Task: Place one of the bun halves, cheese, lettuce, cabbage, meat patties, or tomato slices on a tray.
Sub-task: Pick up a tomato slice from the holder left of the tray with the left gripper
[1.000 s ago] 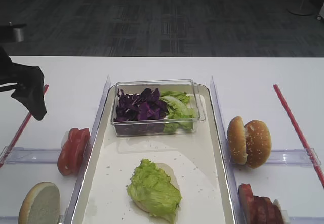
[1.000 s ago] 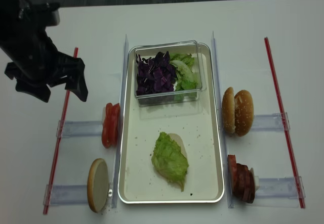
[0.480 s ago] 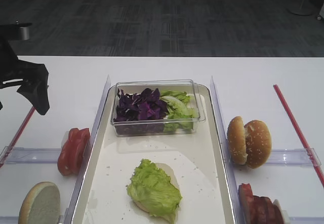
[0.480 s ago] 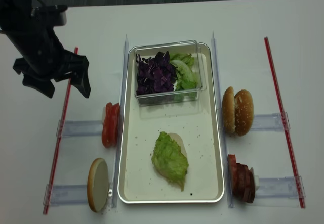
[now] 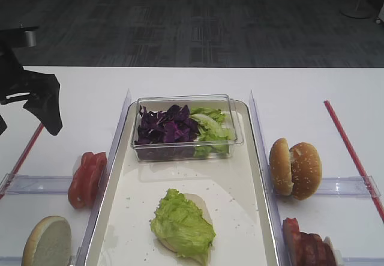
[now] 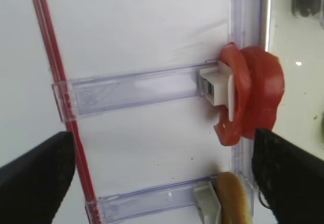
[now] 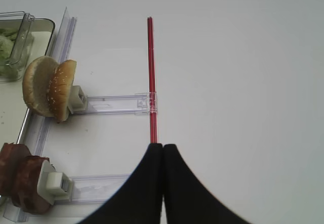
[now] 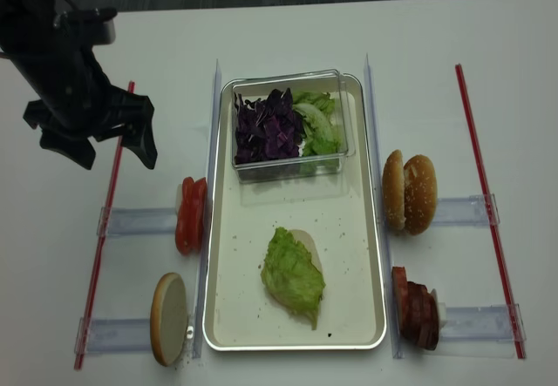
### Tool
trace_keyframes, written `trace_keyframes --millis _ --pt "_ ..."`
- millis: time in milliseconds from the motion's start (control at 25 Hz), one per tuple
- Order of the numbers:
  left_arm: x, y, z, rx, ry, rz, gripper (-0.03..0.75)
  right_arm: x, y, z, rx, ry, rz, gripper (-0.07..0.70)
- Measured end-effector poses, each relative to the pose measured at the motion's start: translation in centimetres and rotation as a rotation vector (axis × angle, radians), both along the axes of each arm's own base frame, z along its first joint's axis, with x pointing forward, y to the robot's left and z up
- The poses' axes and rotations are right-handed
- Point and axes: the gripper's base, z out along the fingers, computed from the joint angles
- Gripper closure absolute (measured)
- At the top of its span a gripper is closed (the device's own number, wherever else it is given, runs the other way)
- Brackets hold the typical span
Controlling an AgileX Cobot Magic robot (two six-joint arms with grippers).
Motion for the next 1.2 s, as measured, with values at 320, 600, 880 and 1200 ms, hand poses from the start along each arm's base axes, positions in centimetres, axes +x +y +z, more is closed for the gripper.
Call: trace_keyframes --millis 320,600,880,1200 --pt "-0.3 -2.9 0.0 -0.026 0.002 -0.076 0.065 0.0 0.0 0.0 0.004 0.0 -0.003 0.267" --pt "-1.1 -6.1 0.0 -0.025 0.009 -0.138 0.065 0.0 0.0 0.0 0.004 0.0 -0.003 0.267" --pt "-1.9 -8.7 0.0 -0.022 0.018 -0.169 0.065 0.0 0.0 0.0 0.0 0.0 0.0 0.267" --pt "-2.2 -11.0 -1.4 -0.009 0.066 -0.208 0.065 0.0 0.0 0.0 0.0 0.0 0.0 0.267"
